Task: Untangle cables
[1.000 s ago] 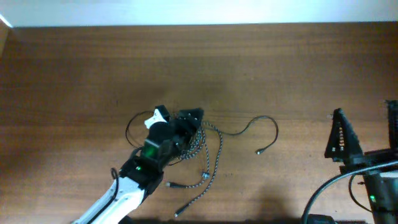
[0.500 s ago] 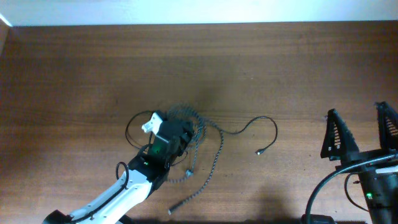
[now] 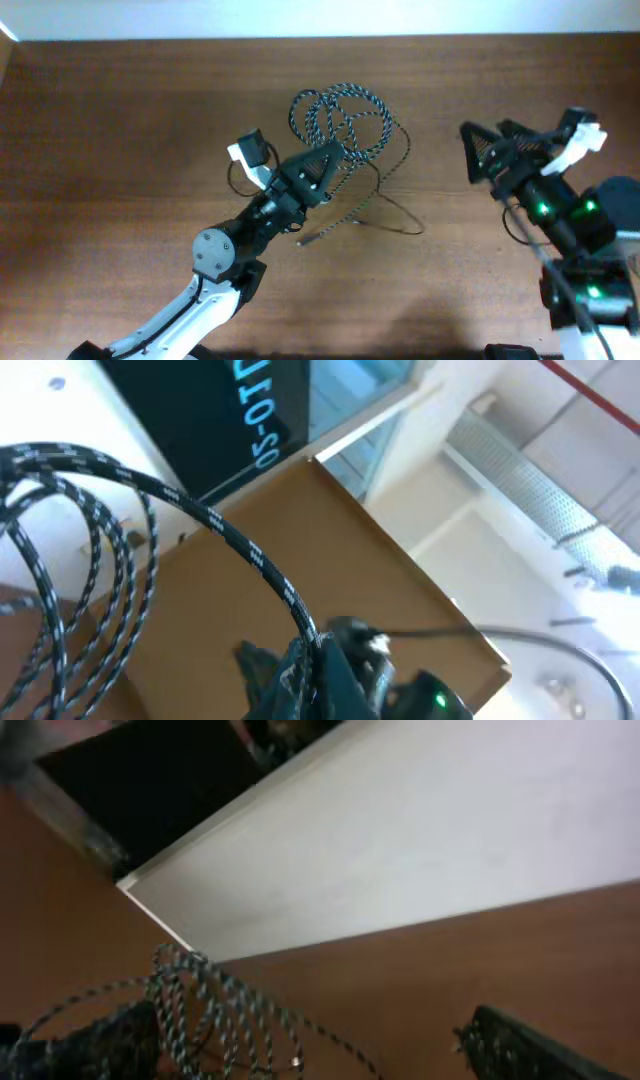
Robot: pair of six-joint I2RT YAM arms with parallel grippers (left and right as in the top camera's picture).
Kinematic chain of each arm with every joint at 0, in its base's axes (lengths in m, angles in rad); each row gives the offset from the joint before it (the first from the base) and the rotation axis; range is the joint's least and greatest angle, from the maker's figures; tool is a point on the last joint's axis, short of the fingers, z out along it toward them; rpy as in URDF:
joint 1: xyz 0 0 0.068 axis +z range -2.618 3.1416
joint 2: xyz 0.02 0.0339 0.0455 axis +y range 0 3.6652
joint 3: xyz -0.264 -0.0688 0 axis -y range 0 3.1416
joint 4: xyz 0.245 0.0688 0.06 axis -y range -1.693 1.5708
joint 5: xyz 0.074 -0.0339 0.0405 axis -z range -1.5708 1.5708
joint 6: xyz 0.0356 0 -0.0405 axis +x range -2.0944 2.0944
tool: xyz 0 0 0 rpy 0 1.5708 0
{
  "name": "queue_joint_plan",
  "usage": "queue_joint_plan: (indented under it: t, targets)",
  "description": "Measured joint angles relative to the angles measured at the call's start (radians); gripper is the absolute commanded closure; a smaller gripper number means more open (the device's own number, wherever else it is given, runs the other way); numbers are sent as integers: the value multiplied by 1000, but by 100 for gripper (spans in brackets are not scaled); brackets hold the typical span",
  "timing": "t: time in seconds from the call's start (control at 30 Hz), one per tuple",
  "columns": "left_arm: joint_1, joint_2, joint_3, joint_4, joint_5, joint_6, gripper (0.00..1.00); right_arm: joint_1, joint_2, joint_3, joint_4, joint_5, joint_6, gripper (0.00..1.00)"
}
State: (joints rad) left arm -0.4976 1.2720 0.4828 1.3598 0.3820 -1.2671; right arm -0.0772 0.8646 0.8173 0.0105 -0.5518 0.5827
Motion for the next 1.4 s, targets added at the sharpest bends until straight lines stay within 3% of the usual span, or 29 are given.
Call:
queue_joint_plan:
  t: [0.07,0.1,0.13,0.2,0.23,0.3,0.33,0.37,0.4,0.5,0.57,0.63,0.67,0.7,0.73,0.77,0.83,0.9,0.97,1.03,1.13,1.17,1.2,1.23,1.3,1.4]
  targets:
    - [2,-5,-2,0,23,37,100,18,229,77,493,55,140,1]
    - [2,-4,-1,0,28,43,100,22,317,125,491,-2,175,1]
    - [2,-4,0,2,41,54,100,40,407,133,441,-138,202,1]
    - [50,-4,0,5,90,105,100,92,475,146,37,-306,145,1]
    - [79,-4,0,6,116,109,100,109,475,145,16,-318,122,1]
    - [89,-4,0,6,148,104,100,286,473,147,-37,-264,-23,1]
    - [89,-4,0,10,167,97,100,340,474,148,-48,-223,-42,11]
    - [89,-4,0,26,183,93,99,417,473,148,-91,-162,-58,70]
    - [91,-4,0,79,215,92,98,433,472,150,-142,-105,-70,93]
    - [136,-5,-2,192,337,87,100,328,468,156,-335,29,-71,96]
    - [298,-20,-2,192,492,78,100,214,466,157,-482,146,-74,96]
    - [470,-27,-2,190,674,63,87,94,466,157,-581,191,-76,96]
    - [517,-29,-2,192,746,61,68,63,466,157,-597,196,-78,96]
    - [580,-32,-2,191,809,67,9,18,466,156,-628,216,-80,96]
    - [678,-39,-1,192,898,74,1,-16,466,154,-646,218,-79,96]
    - [728,-41,0,192,1002,79,1,-18,466,154,-651,203,-79,96]
    - [745,-40,0,192,1134,95,1,-18,466,153,-645,-41,-128,96]
    - [690,2,-11,192,1141,106,1,-18,467,151,-639,-344,-259,96]
    - [571,106,-52,192,1056,153,0,-14,468,151,-635,-754,-501,96]
    - [415,235,-57,193,898,179,1,14,469,151,-635,-901,-590,96]
    - [238,348,-61,193,615,187,1,158,470,147,-584,-944,-656,95]
    - [212,357,-61,187,548,187,28,202,470,147,-566,-947,-664,92]
    - [207,362,-61,129,495,190,85,245,470,147,-559,-945,-665,92]
    - [206,365,-61,75,465,194,100,284,470,147,-552,-911,-668,92]
    - [204,365,-61,58,454,199,100,313,470,147,-550,-772,-667,88]
    - [204,369,-61,92,478,202,100,316,470,147,-537,-193,-460,71]
